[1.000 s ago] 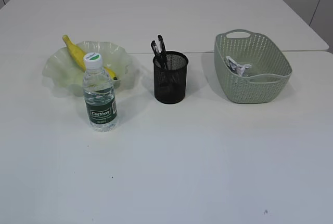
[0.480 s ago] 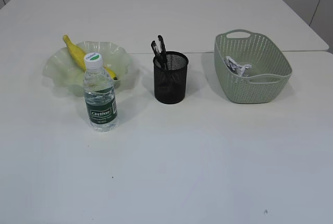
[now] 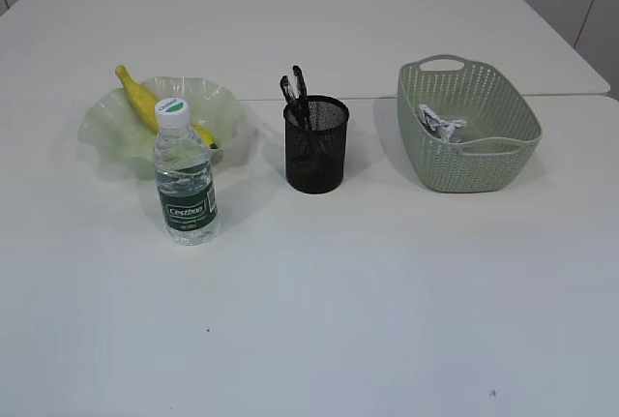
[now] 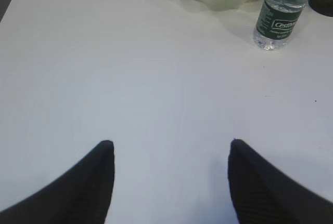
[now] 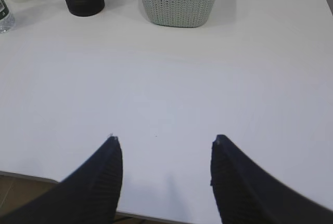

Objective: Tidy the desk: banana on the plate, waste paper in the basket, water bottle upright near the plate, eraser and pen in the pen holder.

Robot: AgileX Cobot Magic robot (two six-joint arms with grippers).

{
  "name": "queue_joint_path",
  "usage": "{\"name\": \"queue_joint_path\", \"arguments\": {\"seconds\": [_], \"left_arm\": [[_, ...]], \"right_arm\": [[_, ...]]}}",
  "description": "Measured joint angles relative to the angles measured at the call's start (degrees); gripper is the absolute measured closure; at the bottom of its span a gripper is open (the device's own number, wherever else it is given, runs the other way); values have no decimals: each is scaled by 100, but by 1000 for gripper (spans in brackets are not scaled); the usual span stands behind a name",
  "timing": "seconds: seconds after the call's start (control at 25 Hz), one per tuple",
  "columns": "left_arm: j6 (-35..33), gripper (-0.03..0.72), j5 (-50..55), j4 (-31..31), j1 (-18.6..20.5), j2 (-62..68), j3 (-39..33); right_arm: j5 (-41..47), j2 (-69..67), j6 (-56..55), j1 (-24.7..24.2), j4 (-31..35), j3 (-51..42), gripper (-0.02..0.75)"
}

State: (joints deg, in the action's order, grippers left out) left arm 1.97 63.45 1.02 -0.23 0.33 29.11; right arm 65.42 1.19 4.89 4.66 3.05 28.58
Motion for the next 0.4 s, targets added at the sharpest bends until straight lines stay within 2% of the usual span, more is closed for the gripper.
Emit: {"name": "queue_joint_path", "arguments": {"seconds": [0.4], "left_arm": [[0, 221, 0, 0, 0, 0, 0]], "right_arm": [[0, 0, 0, 0, 0, 0, 328]]}}
